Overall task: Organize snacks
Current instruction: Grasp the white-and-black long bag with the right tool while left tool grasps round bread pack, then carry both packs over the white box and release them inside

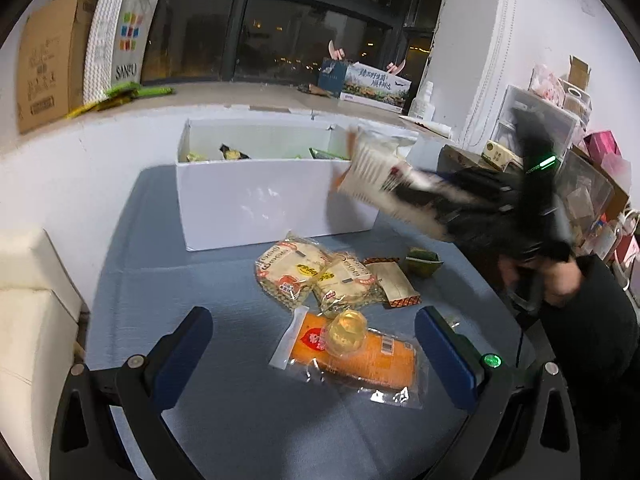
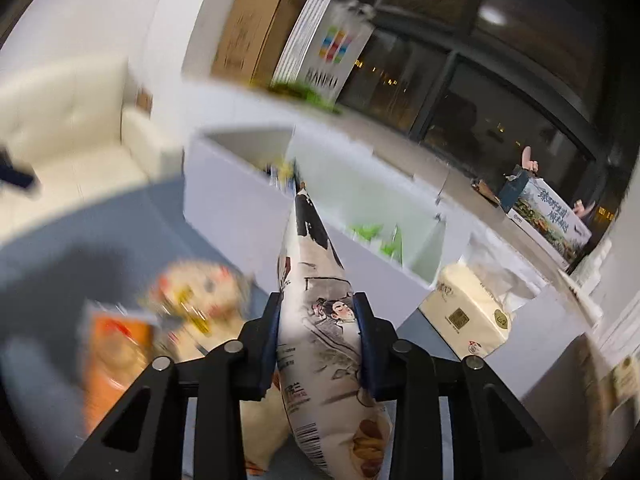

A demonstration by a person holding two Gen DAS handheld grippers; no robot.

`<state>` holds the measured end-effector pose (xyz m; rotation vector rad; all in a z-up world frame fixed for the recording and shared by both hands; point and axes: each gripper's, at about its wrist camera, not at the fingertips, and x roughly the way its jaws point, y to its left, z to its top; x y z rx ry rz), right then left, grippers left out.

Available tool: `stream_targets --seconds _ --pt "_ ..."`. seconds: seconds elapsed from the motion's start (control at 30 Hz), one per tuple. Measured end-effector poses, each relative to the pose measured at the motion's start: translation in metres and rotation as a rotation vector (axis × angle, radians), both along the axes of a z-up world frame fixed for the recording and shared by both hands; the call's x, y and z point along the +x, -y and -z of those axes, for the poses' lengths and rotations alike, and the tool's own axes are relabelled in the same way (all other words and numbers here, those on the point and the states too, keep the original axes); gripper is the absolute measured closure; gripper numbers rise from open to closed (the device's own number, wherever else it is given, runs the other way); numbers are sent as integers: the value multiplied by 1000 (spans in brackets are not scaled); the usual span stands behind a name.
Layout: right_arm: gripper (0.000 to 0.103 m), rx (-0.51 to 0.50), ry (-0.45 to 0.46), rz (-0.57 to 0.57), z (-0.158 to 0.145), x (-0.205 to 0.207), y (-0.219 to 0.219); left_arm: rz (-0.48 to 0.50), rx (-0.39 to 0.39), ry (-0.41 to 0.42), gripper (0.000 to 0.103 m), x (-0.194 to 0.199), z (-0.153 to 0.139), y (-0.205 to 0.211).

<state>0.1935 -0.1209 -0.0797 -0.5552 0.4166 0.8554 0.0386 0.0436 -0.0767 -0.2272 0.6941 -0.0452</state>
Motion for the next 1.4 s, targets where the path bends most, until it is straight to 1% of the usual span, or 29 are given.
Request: stream_targets --seconds 0.13,0.2,0.23,0.33,0.43,0.53,0.57,0.63,0.73,0.77,0.8,0.83,0.87,0.9,0.97,1.0,1.07,1.13,1.17,1.23,1.3,1.33,1.4 --pt "68 171 -147 -15 -27 3 19 34 -49 -40 0 27 13 -9" --pt "69 219 -223 -13 -31 4 25 55 -64 -89 0 48 24 -13" --pt "69 246 -265 -12 -33 5 30 68 -61 -113 0 62 30 -15" --pt "69 283 -351 7 -32 6 46 105 -40 -164 0 95 45 -16" --pt "69 280 -394 40 -22 -4 63 137 -41 -205 0 126 60 -18" --pt "69 296 -420 63 -10 -17 84 151 -12 -243 0 152 73 -18" --pt "69 305 -430 71 -7 -20 91 156 -1 -251 0 157 76 -17" --pt "69 324 -449 85 -3 -25 103 197 11 -265 0 166 82 -12" --pt "69 345 -472 100 3 -31 115 205 70 -294 0 176 90 -6" --pt "69 350 -478 101 5 -34 117 207 78 -298 2 178 93 -6" --pt "69 355 -487 100 7 -35 120 231 54 -294 4 179 94 -6" --pt "69 364 -496 98 8 -37 121 245 53 -279 16 179 94 -6" --pt "69 371 -502 93 10 -38 122 259 32 -257 24 177 91 -8" --pt "69 373 -505 92 11 -39 122 257 20 -260 25 177 92 -10" --pt "69 376 -507 89 13 -42 122 250 56 -236 25 172 91 -8" --pt "69 379 -513 89 15 -42 122 247 53 -212 25 165 89 -7" --pt "69 382 -520 89 17 -43 121 215 18 -156 25 149 80 -12" --pt "69 389 -527 92 19 -43 121 187 14 -104 25 133 66 -14" --pt "69 395 -534 94 19 -42 121 179 16 -60 25 120 56 -14" --pt "69 406 -534 98 19 -42 121 159 7 -3 25 98 37 -14" --pt "69 412 -532 101 17 -41 120 128 25 53 25 76 15 -14" --pt "69 415 -527 99 15 -41 118 113 33 73 25 68 7 -14" --pt "69 419 -517 106 10 -39 115 79 26 117 25 55 -7 -20"
